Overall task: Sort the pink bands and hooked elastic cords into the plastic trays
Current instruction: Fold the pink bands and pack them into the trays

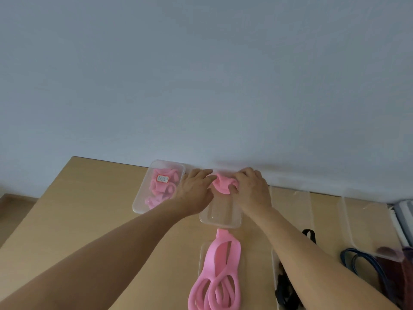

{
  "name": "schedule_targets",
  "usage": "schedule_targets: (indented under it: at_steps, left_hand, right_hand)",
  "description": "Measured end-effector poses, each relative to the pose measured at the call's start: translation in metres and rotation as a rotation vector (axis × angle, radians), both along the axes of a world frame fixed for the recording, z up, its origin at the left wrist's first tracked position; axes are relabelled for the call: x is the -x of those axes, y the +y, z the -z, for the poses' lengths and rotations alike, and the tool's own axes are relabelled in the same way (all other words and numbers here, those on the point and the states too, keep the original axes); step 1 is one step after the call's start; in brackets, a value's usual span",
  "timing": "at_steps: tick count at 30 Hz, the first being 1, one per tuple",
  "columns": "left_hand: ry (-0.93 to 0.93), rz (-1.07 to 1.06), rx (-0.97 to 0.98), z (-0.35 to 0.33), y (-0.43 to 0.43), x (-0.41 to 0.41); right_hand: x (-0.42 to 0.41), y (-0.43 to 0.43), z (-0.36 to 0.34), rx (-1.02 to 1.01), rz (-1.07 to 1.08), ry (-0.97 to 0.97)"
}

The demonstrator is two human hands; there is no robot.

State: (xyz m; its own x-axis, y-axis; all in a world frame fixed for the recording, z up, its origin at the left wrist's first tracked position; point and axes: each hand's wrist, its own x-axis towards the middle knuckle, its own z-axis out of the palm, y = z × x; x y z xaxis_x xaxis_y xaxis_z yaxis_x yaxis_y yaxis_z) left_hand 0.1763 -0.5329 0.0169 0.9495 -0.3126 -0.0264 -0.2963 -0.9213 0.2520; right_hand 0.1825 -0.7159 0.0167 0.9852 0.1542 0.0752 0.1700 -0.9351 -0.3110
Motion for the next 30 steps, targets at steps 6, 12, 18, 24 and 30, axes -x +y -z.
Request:
schedule_targets:
  at_steps: [6, 12, 18, 24, 30]
  left_hand:
    - [0.152, -0.099, 0.343, -0.025, 0.003, 0.038]
    - [0.279, -0.008, 0.366, -0.013, 0.028, 0.092]
    - [0.409, 0.096, 0.338, -0.002, 0.036, 0.123]
    - [0.444, 0.149, 0.320, -0.002, 0.027, 0.144]
    - [0.450, 0.106, 0.290, -0.010, 0.015, 0.153]
  right_hand:
    - [0.055, 0.013, -0.037, -0.128, -0.003, 0.160]
    - [0.134, 0.027, -0.028, -0.179, 0.121, 0.270]
    - [0.197, 0.034, -0.004, -0.086, 0.195, 0.459]
    - [0.226, 0.023, 0.029, -0.036, 0.333, 0.498]
    - [0.225, 0.011, 0.045, -0.084, 0.436, 0.535]
